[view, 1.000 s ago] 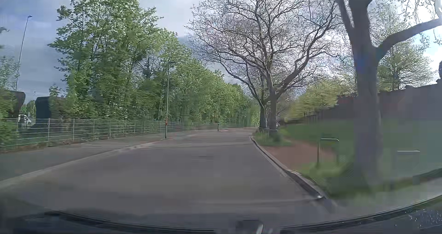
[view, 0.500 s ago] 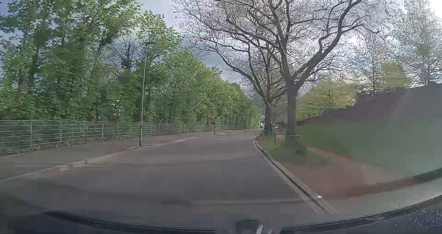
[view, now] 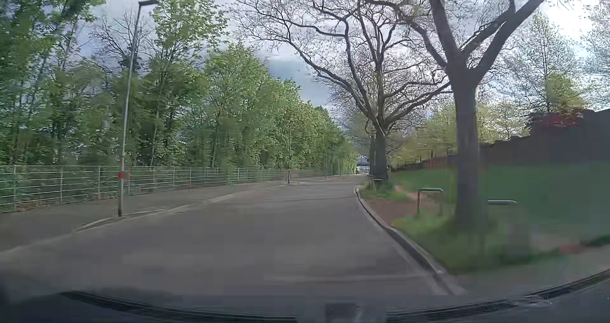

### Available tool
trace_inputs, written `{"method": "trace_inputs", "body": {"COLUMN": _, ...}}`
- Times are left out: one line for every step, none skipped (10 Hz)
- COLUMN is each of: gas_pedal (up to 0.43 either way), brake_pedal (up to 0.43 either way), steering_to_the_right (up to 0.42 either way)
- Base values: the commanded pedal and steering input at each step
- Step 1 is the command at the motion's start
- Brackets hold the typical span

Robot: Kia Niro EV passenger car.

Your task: Follow the waypoints while adhering to traffic rules and regulations

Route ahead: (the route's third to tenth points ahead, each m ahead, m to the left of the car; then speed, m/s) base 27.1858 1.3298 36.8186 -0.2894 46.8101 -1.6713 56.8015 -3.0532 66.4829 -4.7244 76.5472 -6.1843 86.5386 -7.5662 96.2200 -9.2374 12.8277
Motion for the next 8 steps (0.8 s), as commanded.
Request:
{"method": "trace_inputs", "body": {"gas_pedal": 0.079, "brake_pedal": 0.000, "steering_to_the_right": 0.014}}
{"method": "trace_inputs", "body": {"gas_pedal": 0.079, "brake_pedal": 0.000, "steering_to_the_right": 0.014}}
{"method": "trace_inputs", "body": {"gas_pedal": 0.079, "brake_pedal": 0.000, "steering_to_the_right": 0.014}}
{"method": "trace_inputs", "body": {"gas_pedal": 0.079, "brake_pedal": 0.000, "steering_to_the_right": 0.017}}
{"method": "trace_inputs", "body": {"gas_pedal": 0.079, "brake_pedal": 0.000, "steering_to_the_right": 0.019}}
{"method": "trace_inputs", "body": {"gas_pedal": 0.079, "brake_pedal": 0.000, "steering_to_the_right": 0.019}}
{"method": "trace_inputs", "body": {"gas_pedal": 0.079, "brake_pedal": 0.000, "steering_to_the_right": 0.019}}
{"method": "trace_inputs", "body": {"gas_pedal": 0.079, "brake_pedal": 0.000, "steering_to_the_right": 0.019}}
